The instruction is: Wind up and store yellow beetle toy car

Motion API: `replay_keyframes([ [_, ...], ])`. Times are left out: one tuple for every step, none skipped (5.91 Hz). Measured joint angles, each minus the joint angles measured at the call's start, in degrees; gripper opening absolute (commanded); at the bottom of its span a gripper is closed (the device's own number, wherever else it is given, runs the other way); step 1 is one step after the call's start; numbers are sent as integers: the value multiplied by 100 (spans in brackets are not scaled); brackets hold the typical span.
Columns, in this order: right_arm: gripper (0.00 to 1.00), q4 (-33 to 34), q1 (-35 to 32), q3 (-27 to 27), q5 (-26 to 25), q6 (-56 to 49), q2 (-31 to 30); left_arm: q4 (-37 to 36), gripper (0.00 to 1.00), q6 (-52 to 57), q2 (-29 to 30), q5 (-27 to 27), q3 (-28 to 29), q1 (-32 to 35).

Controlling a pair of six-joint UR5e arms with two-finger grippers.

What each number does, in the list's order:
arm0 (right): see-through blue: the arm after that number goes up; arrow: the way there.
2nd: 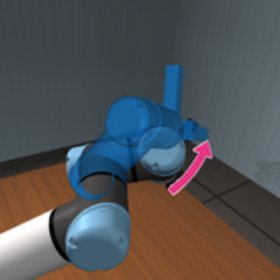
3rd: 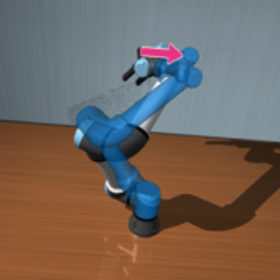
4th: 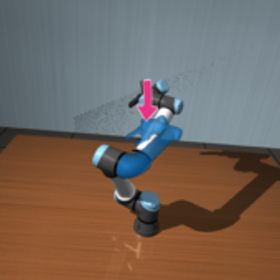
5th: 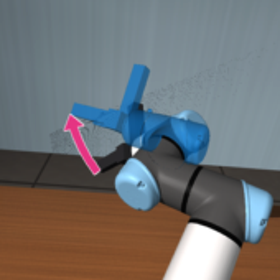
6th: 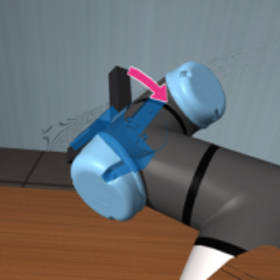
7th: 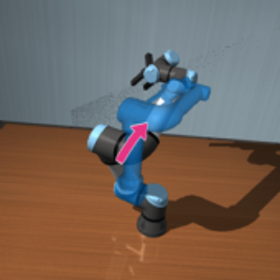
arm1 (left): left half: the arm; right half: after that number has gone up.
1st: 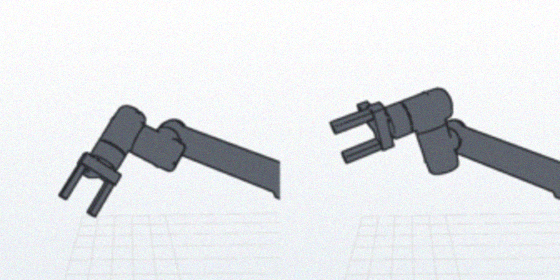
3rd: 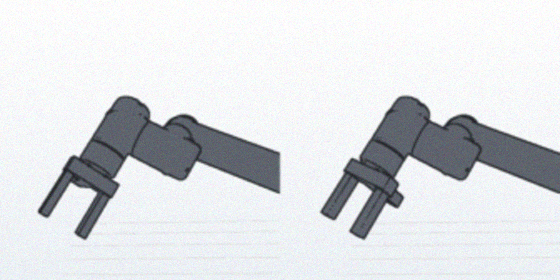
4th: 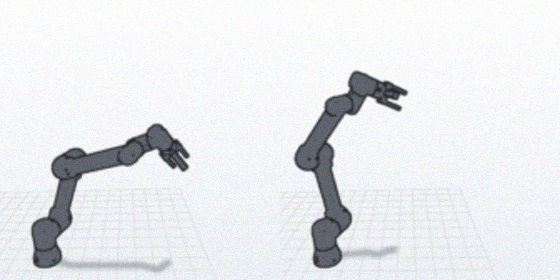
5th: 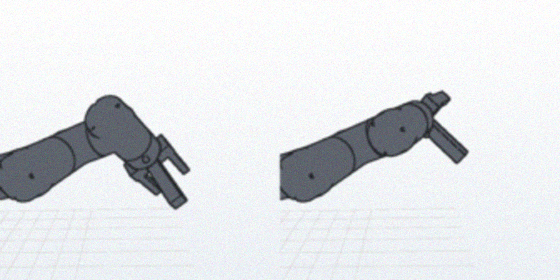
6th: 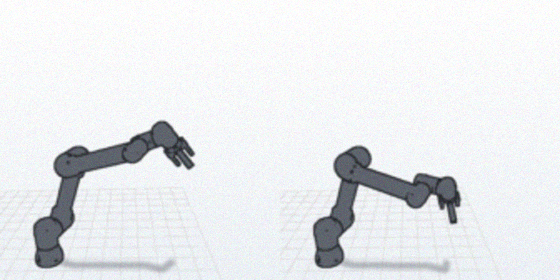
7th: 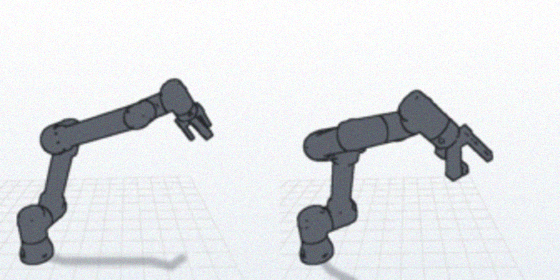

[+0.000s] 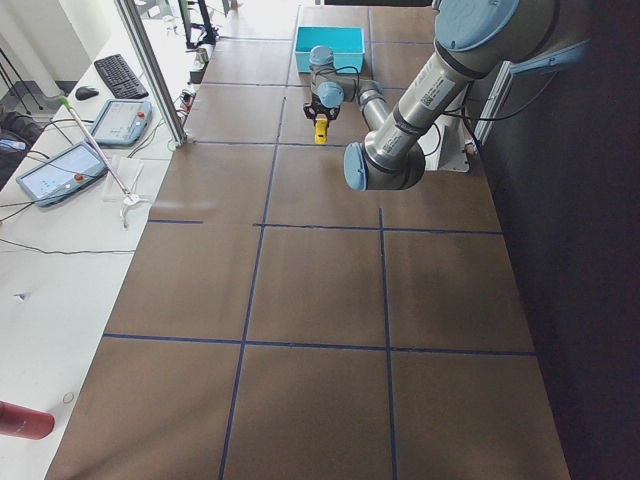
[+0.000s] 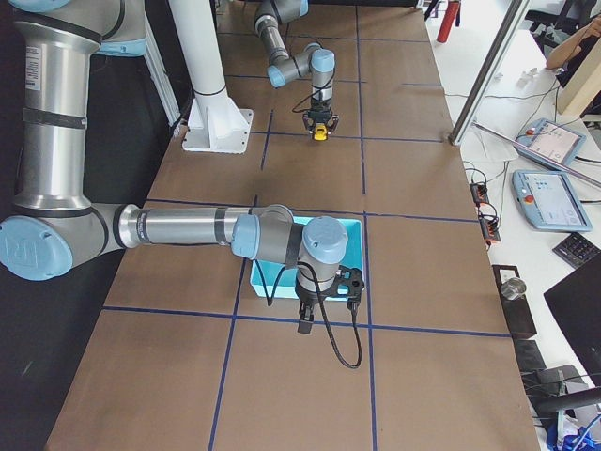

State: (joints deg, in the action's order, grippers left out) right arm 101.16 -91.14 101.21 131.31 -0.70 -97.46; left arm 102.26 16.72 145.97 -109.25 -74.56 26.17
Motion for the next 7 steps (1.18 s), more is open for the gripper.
replay_keyframes([
  [100,0,0,-2,0,0,17,42,0,-2,-11,0,5,5],
  [100,0,0,-2,0,0,22,97,0,0,-26,3,22,8],
  [100,0,0,-1,0,2,24,158,0,4,-40,7,50,13],
  [100,0,0,-2,0,7,29,235,0,6,-61,6,72,17],
  [100,0,0,-3,0,8,31,335,0,4,-104,2,76,22],
  [100,0,0,-4,0,9,33,416,0,2,-149,-2,75,35],
  [100,0,0,-4,0,9,34,466,0,5,-176,-6,74,51],
])
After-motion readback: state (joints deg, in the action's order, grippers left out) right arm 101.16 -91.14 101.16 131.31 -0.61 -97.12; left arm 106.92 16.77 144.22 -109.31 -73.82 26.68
